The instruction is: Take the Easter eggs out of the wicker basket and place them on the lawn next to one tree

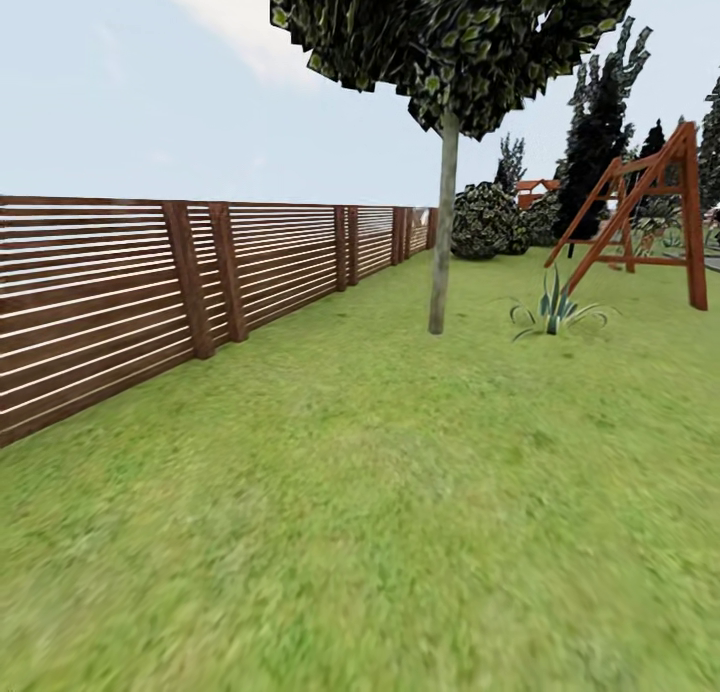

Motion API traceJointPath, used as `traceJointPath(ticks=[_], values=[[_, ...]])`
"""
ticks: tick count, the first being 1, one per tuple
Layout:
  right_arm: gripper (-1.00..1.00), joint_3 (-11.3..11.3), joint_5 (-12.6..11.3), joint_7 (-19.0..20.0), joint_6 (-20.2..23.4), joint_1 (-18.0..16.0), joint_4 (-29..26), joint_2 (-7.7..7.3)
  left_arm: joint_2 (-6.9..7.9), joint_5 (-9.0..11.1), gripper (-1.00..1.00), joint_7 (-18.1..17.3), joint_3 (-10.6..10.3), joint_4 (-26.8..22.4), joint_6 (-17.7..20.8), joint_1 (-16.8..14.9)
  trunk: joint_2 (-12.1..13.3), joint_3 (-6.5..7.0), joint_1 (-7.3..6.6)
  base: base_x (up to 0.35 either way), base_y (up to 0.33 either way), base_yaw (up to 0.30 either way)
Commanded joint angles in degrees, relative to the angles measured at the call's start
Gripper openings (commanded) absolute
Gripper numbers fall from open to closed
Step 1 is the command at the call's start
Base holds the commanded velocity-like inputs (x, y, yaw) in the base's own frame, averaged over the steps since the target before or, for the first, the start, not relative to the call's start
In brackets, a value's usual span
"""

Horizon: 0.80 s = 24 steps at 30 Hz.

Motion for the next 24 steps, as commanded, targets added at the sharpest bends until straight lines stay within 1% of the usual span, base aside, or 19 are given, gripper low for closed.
traceJointPath(ticks=[1,7,9,24], values=[[1.00,0.01,0.22,-0.03,-0.02,0.00,0.00,-0.01,0.01,-0.01,1.00,-0.03,0.00,-0.10,-0.01,0.03,-0.01,-0.03,0.04,0.318,-0.071,0.246],[1.00,-0.03,0.21,-0.02,0.01,0.00,0.00,-0.06,0.01,-0.01,1.00,-0.04,-0.01,-0.10,-0.01,0.03,-0.01,-0.03,0.04,0.318,-0.070,0.251],[1.00,0.00,0.21,-0.01,-0.01,0.00,0.00,-0.06,0.01,-0.01,1.00,-0.04,0.01,-0.10,-0.01,0.03,-0.01,-0.03,0.04,0.318,-0.070,0.140],[1.00,-0.15,0.14,0.01,-0.02,0.00,0.00,-0.06,0.01,-0.01,1.00,-0.02,0.05,-0.10,-0.01,0.03,-0.01,-0.03,0.04,0.318,-0.070,0.012]])
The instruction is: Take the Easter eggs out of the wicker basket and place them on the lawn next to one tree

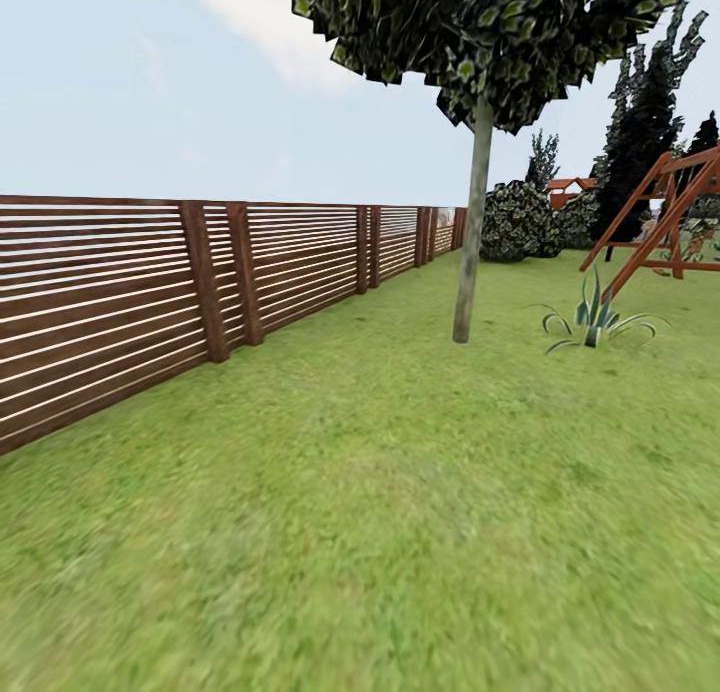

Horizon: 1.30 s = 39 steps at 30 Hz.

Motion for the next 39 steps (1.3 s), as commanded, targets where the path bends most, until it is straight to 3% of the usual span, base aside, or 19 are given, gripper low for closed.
traceJointPath(ticks=[1,9,18,39], values=[[1.00,-0.03,0.19,-0.01,-0.02,-0.01,0.01,0.00,0.01,-0.01,1.00,-0.04,-0.02,-0.11,-0.01,0.04,-0.01,-0.03,0.04,0.318,-0.070,0.000],[1.00,0.03,0.24,-0.01,-0.03,-0.01,0.01,0.00,0.01,-0.01,1.00,-0.05,-0.04,-0.11,-0.01,0.04,-0.01,-0.03,0.04,0.318,-0.036,0.016],[1.00,0.40,0.74,-0.09,-0.10,-0.01,0.03,0.00,0.01,-0.01,1.00,-0.03,-0.01,-0.11,-0.01,0.04,-0.01,-0.03,0.04,0.318,-0.001,0.184],[1.00,0.33,0.83,-0.09,-0.10,-0.01,0.01,0.00,0.01,-0.01,1.00,-0.05,-0.02,-0.11,-0.01,0.04,-0.01,-0.03,0.04,0.318,0.000,0.006]])
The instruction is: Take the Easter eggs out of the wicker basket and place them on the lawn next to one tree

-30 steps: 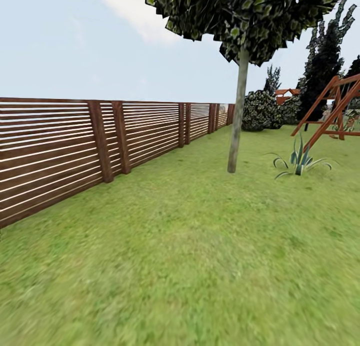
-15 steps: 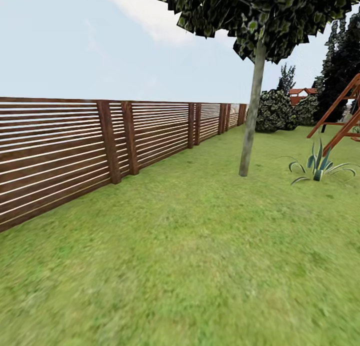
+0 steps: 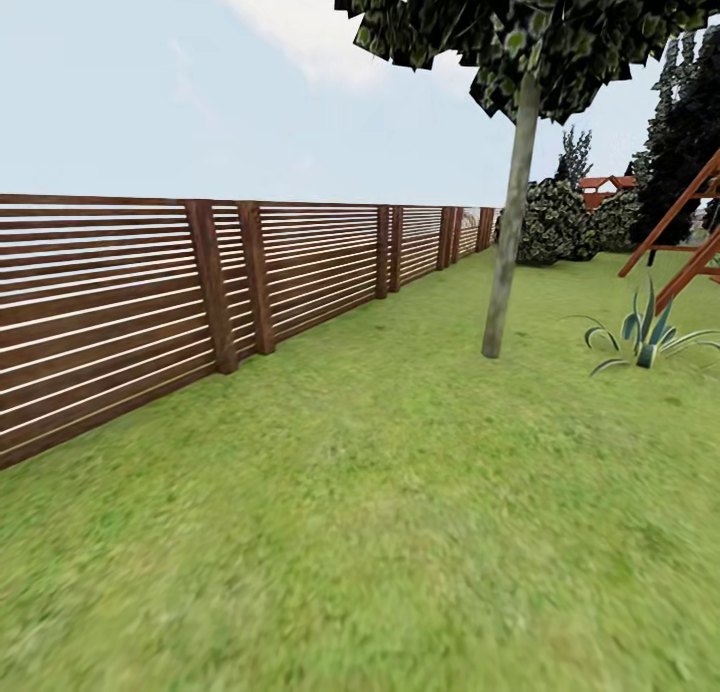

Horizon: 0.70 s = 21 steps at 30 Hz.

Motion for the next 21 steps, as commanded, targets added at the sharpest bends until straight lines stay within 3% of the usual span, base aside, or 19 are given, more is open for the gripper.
traceJointPath(ticks=[1,21], values=[[1.00,0.00,0.25,-0.02,-0.03,-0.01,0.01,-0.01,0.01,-0.01,1.00,-0.03,0.01,-0.11,-0.01,0.04,-0.01,-0.03,0.04,0.318,0.000,0.000],[1.00,-0.01,0.11,-0.01,0.03,-0.01,0.03,-0.01,0.01,-0.01,1.00,-0.03,-0.03,-0.11,-0.01,0.04,-0.01,-0.03,0.04,0.318,0.000,0.000]])
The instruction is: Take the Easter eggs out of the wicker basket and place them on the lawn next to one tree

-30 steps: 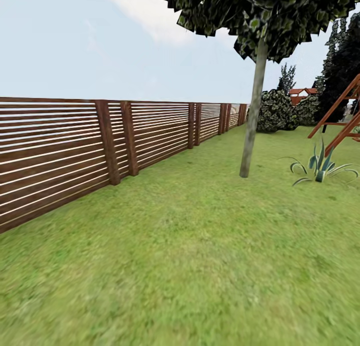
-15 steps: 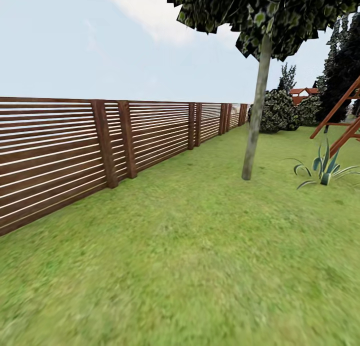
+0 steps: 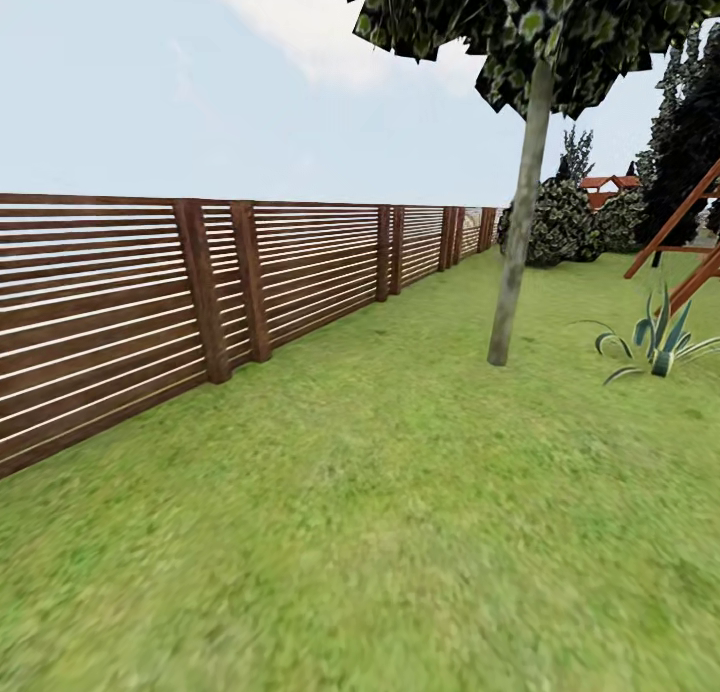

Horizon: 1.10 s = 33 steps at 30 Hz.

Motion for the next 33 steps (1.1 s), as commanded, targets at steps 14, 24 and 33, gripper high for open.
traceJointPath(ticks=[14,24,33], values=[[1.00,-0.04,0.29,-0.01,0.00,-0.01,0.00,-0.01,0.07,-0.01,1.00,-0.04,0.00,-0.14,-0.01,0.04,-0.01,-0.03,0.04,0.318,0.000,0.000],[1.00,0.00,0.45,0.02,-0.07,-0.01,-0.01,-0.01,0.05,-0.01,1.00,-0.04,0.00,-0.16,-0.01,0.04,-0.01,-0.03,0.04,0.318,0.000,-0.070],[1.00,-0.08,0.25,0.01,-0.04,-0.01,0.00,-0.01,0.04,-0.01,1.00,-0.04,0.00,-0.14,-0.01,0.03,-0.01,-0.03,0.04,0.318,0.000,-0.026]])
